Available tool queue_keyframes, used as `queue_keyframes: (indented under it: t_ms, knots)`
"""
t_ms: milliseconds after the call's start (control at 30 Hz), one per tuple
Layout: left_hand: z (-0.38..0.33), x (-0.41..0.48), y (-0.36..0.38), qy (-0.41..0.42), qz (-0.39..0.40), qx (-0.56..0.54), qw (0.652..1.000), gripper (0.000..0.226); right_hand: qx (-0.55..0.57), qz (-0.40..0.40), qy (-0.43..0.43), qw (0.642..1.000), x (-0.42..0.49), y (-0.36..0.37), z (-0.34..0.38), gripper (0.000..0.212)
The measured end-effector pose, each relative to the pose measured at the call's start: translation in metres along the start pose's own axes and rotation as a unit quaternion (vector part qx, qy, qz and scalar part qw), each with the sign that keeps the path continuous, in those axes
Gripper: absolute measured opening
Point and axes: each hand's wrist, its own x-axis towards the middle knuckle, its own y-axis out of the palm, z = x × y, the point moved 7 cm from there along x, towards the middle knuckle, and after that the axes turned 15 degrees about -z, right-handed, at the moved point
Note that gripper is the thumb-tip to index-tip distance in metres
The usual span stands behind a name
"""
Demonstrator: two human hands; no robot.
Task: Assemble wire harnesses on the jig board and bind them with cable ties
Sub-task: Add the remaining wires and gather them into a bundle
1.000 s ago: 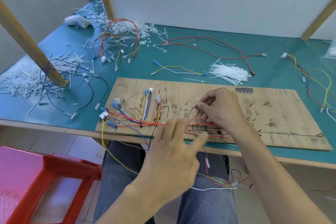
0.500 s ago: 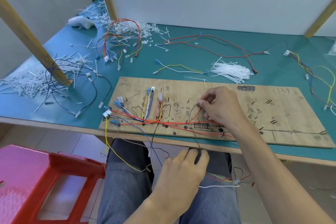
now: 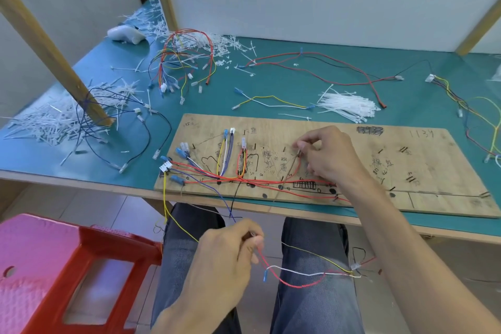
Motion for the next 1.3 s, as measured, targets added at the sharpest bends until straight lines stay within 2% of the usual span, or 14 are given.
queue_keyframes:
  t_ms: [100, 167, 267, 400, 533, 633, 733, 900, 1033, 1133, 1233, 1300]
  knots:
    - [0.007, 0.003, -0.006, -0.048, -0.006, -0.046, 0.998, 0.027, -0.063, -0.059, -0.128, 0.988, -0.023, -0.008, 0.025, 0.015]
    - [0.009, 0.005, -0.012, -0.068, -0.02, -0.068, 0.995, 0.03, -0.07, -0.056, -0.194, 0.977, -0.05, -0.004, 0.038, 0.02]
    - [0.008, 0.011, -0.024, -0.101, -0.043, -0.109, 0.988, 0.032, -0.065, -0.021, -0.217, 0.974, -0.081, 0.012, 0.036, 0.011]
    - [-0.001, 0.031, -0.044, -0.1, -0.068, -0.13, 0.984, 0.029, -0.028, -0.1, -0.197, 0.975, -0.089, 0.013, 0.027, 0.006]
    - [-0.018, 0.068, -0.058, -0.032, -0.087, -0.045, 0.995, 0.013, 0.02, -0.166, -0.212, 0.963, -0.098, 0.015, 0.024, 0.002]
    - [-0.03, 0.106, -0.059, 0.012, -0.096, 0.004, 0.995, 0.014, 0.047, -0.191, -0.238, 0.951, -0.101, 0.014, 0.02, 0.0]
    - [-0.036, 0.147, -0.049, 0.013, -0.087, 0.009, 0.996, 0.014, 0.057, -0.196, -0.227, 0.952, -0.1, 0.015, 0.016, 0.006]
    - [-0.042, 0.186, -0.021, 0.078, -0.071, 0.099, 0.989, 0.011, 0.011, -0.178, -0.26, 0.949, -0.106, 0.016, 0.024, 0.007]
    - [-0.039, 0.194, -0.006, 0.094, -0.062, 0.163, 0.98, 0.008, 0.002, -0.153, -0.24, 0.959, -0.106, 0.015, 0.024, 0.04]
    - [-0.039, 0.199, -0.001, 0.111, -0.062, 0.223, 0.966, 0.009, -0.02, -0.131, -0.257, 0.957, -0.108, 0.016, 0.028, 0.053]
    - [-0.037, 0.204, 0.001, 0.102, -0.056, 0.288, 0.951, 0.013, -0.031, -0.114, -0.261, 0.958, -0.108, 0.017, 0.028, 0.049]
    - [-0.035, 0.206, 0.003, 0.088, -0.043, 0.32, 0.942, 0.017, -0.035, -0.102, -0.265, 0.958, -0.108, 0.017, 0.027, 0.036]
